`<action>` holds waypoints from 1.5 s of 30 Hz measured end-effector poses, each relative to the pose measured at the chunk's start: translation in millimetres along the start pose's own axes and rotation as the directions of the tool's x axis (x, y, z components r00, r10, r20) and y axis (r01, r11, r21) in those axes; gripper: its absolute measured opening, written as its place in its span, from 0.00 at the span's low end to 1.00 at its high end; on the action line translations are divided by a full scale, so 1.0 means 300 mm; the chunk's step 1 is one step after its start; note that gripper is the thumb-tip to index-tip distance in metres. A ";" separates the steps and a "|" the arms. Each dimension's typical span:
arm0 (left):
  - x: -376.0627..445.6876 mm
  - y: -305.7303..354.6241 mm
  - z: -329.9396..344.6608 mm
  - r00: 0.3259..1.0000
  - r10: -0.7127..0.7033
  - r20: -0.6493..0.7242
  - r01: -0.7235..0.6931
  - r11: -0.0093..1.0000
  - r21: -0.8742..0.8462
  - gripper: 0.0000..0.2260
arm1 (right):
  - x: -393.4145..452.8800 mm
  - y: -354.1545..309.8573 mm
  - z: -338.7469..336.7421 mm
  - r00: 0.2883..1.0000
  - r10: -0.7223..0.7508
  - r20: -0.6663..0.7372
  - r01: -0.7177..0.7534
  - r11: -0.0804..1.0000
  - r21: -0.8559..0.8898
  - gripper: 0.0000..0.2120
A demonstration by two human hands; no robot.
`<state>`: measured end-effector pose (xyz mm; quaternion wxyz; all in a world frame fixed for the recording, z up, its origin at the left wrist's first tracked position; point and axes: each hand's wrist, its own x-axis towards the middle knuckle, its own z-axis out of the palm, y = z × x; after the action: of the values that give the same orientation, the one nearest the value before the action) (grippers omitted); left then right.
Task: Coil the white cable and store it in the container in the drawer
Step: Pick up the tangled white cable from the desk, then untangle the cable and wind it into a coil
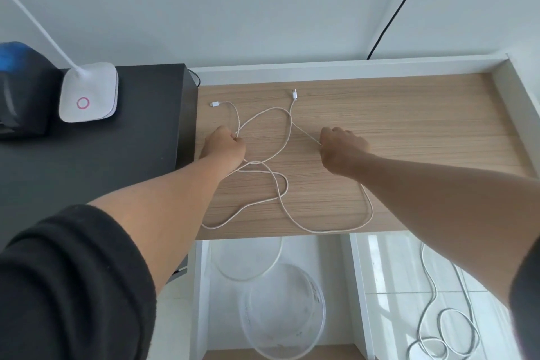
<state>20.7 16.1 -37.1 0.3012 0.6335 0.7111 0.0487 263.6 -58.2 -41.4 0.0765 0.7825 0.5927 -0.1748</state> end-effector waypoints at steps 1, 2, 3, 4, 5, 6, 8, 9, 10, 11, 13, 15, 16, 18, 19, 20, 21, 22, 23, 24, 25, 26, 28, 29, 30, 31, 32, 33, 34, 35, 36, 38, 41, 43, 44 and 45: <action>-0.002 0.002 -0.014 1.000 0.002 -0.008 -0.003 0.998 -0.059 0.06 | -0.008 0.000 -0.011 1.000 0.004 -0.009 -0.004 1.000 0.014 0.07; -0.004 0.005 -0.031 1.000 0.007 -0.013 -0.009 0.993 -0.116 0.07 | -0.017 0.001 -0.025 1.000 0.010 -0.015 -0.009 1.000 0.027 0.06; -0.008 0.012 -0.050 1.000 0.016 -0.020 -0.020 0.987 -0.163 0.08 | -0.027 0.002 -0.043 1.000 0.019 -0.023 -0.018 0.999 0.035 0.05; -0.011 0.020 -0.070 0.999 0.029 -0.028 -0.034 0.978 -0.205 0.08 | -0.037 0.003 -0.064 0.999 0.033 -0.029 -0.032 0.999 0.040 0.04; -0.018 0.030 -0.092 0.998 0.045 -0.034 -0.052 0.966 -0.251 0.08 | -0.046 0.003 -0.088 0.998 0.048 -0.039 -0.046 0.998 0.050 0.03; -0.024 0.042 -0.115 0.997 0.060 -0.039 -0.069 0.951 -0.300 0.09 | -0.054 0.003 -0.114 0.997 0.059 -0.049 -0.055 0.996 0.066 0.03; -0.038 0.070 -0.162 0.996 0.083 -0.042 -0.093 0.920 -0.380 0.08 | -0.071 0.002 -0.166 0.995 0.066 -0.076 -0.057 0.992 0.116 0.06; -0.047 0.084 -0.188 0.995 0.088 -0.042 -0.097 0.904 -0.416 0.07 | -0.082 0.000 -0.193 0.993 0.065 -0.094 -0.051 0.988 0.148 0.07; -0.055 0.098 -0.210 0.995 0.087 -0.042 -0.096 0.884 -0.457 0.05 | -0.093 -0.002 -0.217 0.991 0.066 -0.114 -0.044 0.981 0.187 0.08; -0.061 0.111 -0.232 0.995 0.085 -0.044 -0.095 0.860 -0.502 0.04 | -0.101 -0.005 -0.238 0.988 0.070 -0.137 -0.036 0.972 0.231 0.08; -0.082 0.140 -0.279 0.994 0.093 -0.059 -0.110 0.819 -0.563 0.03 | -0.121 -0.012 -0.281 0.981 0.074 -0.180 -0.012 0.945 0.326 0.08; -0.105 0.168 -0.329 0.993 0.097 -0.068 -0.119 0.793 -0.597 0.04 | -0.137 -0.025 -0.327 0.978 0.079 -0.193 0.017 0.894 0.449 0.07; -0.115 0.182 -0.354 0.994 0.090 -0.067 -0.112 0.773 -0.625 0.05 | -0.145 -0.032 -0.350 0.980 0.087 -0.181 0.022 0.850 0.527 0.07; -0.132 0.210 -0.402 0.998 0.051 -0.043 -0.067 0.720 -0.691 0.06 | -0.160 -0.049 -0.397 0.985 0.112 -0.134 0.011 0.725 0.689 0.07; -0.141 0.226 -0.424 1.000 0.023 -0.014 -0.026 0.683 -0.730 0.06 | -0.168 -0.060 -0.421 0.987 0.122 -0.107 0.003 0.648 0.762 0.07; -0.152 0.242 -0.444 1.000 -0.002 0.026 0.021 0.629 -0.777 0.07 | -0.177 -0.072 -0.445 0.988 0.128 -0.082 -0.005 0.564 0.825 0.07; -0.164 0.260 -0.462 0.997 -0.015 0.076 0.071 0.562 -0.824 0.07 | -0.186 -0.086 -0.471 0.989 0.132 -0.060 -0.011 0.486 0.874 0.06; -0.179 0.278 -0.479 0.992 -0.012 0.125 0.114 0.496 -0.861 0.08 | -0.197 -0.099 -0.498 0.990 0.132 -0.047 -0.013 0.418 0.908 0.05; -0.197 0.295 -0.493 0.986 0.005 0.164 0.145 0.443 -0.885 0.09 | -0.209 -0.112 -0.526 0.991 0.129 -0.037 -0.011 0.354 0.935 0.04; -0.220 0.313 -0.504 0.982 0.030 0.188 0.159 0.412 -0.897 0.09 | -0.220 -0.124 -0.553 0.992 0.122 -0.030 -0.007 0.289 0.957 0.04; -0.246 0.333 -0.514 0.979 0.058 0.197 0.159 0.397 -0.904 0.08 | -0.232 -0.134 -0.580 0.994 0.111 -0.021 -0.004 0.220 0.976 0.04; -0.276 0.354 -0.522 0.977 0.084 0.196 0.149 0.391 -0.908 0.07 | -0.244 -0.144 -0.607 0.995 0.097 -0.011 -0.004 0.149 0.989 0.05; -0.342 0.398 -0.526 0.974 0.133 0.185 0.121 0.388 -0.914 0.06 | -0.269 -0.165 -0.661 0.998 0.063 0.001 -0.001 -0.004 1.000 0.06; -0.374 0.419 -0.521 0.971 0.157 0.179 0.106 0.388 -0.915 0.07 | -0.284 -0.176 -0.688 0.999 0.042 -0.001 0.005 -0.090 0.996 0.06; -0.403 0.438 -0.511 0.970 0.177 0.167 0.087 0.390 -0.917 0.07 | -0.298 -0.186 -0.715 1.000 0.018 -0.009 0.012 -0.181 0.983 0.05; -0.430 0.456 -0.501 0.970 0.193 0.148 0.062 0.392 -0.918 0.08 | -0.312 -0.194 -0.740 1.000 -0.014 -0.021 0.017 -0.269 0.963 0.04; -0.455 0.473 -0.490 0.969 0.211 0.127 0.034 0.395 -0.918 0.08 | -0.327 -0.200 -0.763 0.998 -0.054 -0.039 0.018 -0.342 0.940 0.04; -0.480 0.489 -0.480 0.966 0.233 0.111 0.010 0.395 -0.918 0.08 | -0.341 -0.204 -0.786 0.993 -0.097 -0.060 0.017 -0.395 0.919 0.04; -0.507 0.506 -0.473 0.961 0.257 0.100 -0.009 0.394 -0.919 0.07 | -0.354 -0.207 -0.807 0.988 -0.131 -0.080 0.016 -0.430 0.903 0.04; -0.533 0.522 -0.466 0.956 0.278 0.093 -0.025 0.391 -0.920 0.07 | -0.365 -0.207 -0.829 0.984 -0.149 -0.094 0.016 -0.455 0.890 0.04; -0.560 0.539 -0.460 0.952 0.295 0.080 -0.041 0.384 -0.922 0.07 | -0.375 -0.205 -0.851 0.983 -0.150 -0.103 0.019 -0.476 0.879 0.05; -0.607 0.565 -0.453 0.957 0.289 0.024 -0.090 0.373 -0.924 0.07 | -0.393 -0.197 -0.898 0.984 -0.129 -0.121 0.040 -0.505 0.862 0.07; -0.656 0.560 -0.454 0.963 0.258 -0.079 -0.184 0.415 -0.891 0.09 | -0.422 -0.176 -0.970 0.987 -0.088 -0.138 0.071 -0.526 0.847 0.11; -0.692 0.532 -0.464 0.951 0.285 -0.121 -0.243 0.446 -0.862 0.12 | -0.439 -0.156 -1.014 0.987 -0.047 -0.153 0.100 -0.565 0.819 0.12; -0.711 0.513 -0.470 0.944 0.300 -0.138 -0.274 0.477 -0.835 0.15 | -0.448 -0.144 -1.033 0.986 -0.030 -0.164 0.117 -0.580 0.806 0.12; -0.733 0.493 -0.475 0.939 0.308 -0.156 -0.301 0.509 -0.806 0.16 | -0.457 -0.131 -1.051 0.984 -0.020 -0.177 0.132 -0.589 0.797 0.12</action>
<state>83.1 -115.5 226.1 0.5494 0.5355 0.4830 0.4221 251.4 -67.5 304.3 -0.6931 0.3777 0.1809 -0.5867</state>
